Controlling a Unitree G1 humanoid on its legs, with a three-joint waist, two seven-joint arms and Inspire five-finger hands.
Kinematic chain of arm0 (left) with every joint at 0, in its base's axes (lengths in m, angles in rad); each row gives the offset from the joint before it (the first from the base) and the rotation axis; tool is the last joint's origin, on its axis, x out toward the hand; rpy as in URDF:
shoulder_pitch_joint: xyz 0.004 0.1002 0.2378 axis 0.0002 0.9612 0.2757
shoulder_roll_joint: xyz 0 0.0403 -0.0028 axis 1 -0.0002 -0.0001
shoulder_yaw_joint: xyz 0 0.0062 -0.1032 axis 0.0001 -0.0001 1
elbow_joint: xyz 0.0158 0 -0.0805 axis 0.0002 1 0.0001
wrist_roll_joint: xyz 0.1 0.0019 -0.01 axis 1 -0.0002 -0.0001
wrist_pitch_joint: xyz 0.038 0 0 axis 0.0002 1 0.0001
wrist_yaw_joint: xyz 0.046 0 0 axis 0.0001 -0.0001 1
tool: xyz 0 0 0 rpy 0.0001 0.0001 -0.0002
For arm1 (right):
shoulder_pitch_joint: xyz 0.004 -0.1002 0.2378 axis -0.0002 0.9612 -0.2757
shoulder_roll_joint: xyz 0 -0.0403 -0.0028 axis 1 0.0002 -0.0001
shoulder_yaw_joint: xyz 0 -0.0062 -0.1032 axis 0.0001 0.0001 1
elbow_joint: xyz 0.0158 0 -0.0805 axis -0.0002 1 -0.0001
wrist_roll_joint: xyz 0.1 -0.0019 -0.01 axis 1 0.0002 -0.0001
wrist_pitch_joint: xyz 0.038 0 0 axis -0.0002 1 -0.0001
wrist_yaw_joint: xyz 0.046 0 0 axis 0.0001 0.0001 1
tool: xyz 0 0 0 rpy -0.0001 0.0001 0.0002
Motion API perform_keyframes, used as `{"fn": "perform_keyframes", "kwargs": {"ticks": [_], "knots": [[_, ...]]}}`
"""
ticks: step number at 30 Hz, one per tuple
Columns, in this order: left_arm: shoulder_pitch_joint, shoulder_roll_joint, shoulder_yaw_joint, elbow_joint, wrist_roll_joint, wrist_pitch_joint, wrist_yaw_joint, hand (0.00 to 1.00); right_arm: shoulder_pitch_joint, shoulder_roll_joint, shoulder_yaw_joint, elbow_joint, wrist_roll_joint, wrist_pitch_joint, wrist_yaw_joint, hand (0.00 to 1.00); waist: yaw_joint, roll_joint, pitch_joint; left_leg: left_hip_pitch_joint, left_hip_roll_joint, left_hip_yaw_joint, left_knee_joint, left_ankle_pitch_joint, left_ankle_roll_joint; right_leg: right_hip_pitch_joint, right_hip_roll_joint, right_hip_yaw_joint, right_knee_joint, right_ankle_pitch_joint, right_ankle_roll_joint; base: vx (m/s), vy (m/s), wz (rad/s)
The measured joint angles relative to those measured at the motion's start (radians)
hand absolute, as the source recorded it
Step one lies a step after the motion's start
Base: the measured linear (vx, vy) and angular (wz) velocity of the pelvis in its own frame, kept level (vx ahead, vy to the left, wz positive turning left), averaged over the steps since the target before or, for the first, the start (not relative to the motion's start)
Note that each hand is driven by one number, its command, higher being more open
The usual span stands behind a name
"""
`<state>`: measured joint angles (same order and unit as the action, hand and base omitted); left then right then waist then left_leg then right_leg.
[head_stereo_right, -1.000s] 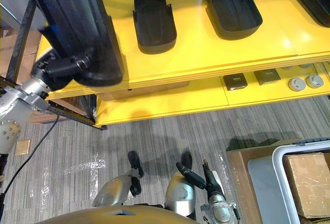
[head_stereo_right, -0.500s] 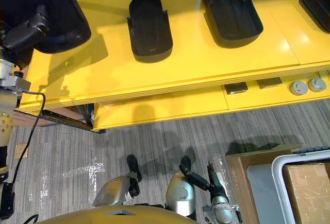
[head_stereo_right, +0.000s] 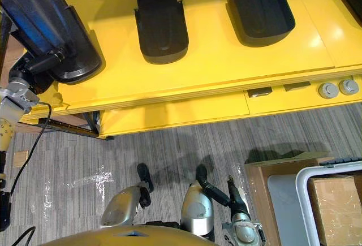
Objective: Walk over and take three plastic housings, then place them on the shelf
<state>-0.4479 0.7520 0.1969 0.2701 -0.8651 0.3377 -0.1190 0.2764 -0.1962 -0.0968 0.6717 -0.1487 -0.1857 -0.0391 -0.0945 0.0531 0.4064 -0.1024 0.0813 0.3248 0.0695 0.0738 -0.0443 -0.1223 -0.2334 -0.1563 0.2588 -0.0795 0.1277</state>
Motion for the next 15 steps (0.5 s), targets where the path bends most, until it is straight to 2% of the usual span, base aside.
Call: {"fn": "perform_keyframes", "kwargs": {"ticks": [7, 8, 15], "knots": [[-0.065, 0.016, -0.005, 0.020, -0.012, 0.042, -0.021, 0.00, -0.019, 0.000, 0.012, -0.003, 0.014, 0.003, 0.001, 1.00, -0.001, 0.001, 0.035, -0.013, 0.010, 0.000, 0.031, -0.014, -0.002, -0.001, 0.004, -0.001, 0.003, -0.002, -0.001, 0.00, 0.000, 0.00], [-0.066, 0.021, -0.004, 0.033, -0.020, 0.042, -0.023, 1.00, -0.019, 0.000, 0.013, -0.006, 0.014, 0.004, 0.001, 1.00, -0.001, 0.001, 0.035, -0.013, 0.011, 0.000, 0.031, -0.015, -0.003, -0.001, 0.005, 0.000, 0.003, -0.002, -0.001, 0.00, 0.000, 0.00], [-0.108, 0.048, 0.008, 0.138, 0.018, 0.034, -0.031, 1.00, -0.020, 0.000, 0.029, -0.011, 0.018, 0.005, -0.002, 1.00, -0.007, 0.000, 0.035, -0.013, 0.019, 0.001, 0.031, -0.017, -0.006, 0.000, 0.012, -0.002, 0.004, -0.004, -0.004, 0.00, 0.000, 0.00]]}}
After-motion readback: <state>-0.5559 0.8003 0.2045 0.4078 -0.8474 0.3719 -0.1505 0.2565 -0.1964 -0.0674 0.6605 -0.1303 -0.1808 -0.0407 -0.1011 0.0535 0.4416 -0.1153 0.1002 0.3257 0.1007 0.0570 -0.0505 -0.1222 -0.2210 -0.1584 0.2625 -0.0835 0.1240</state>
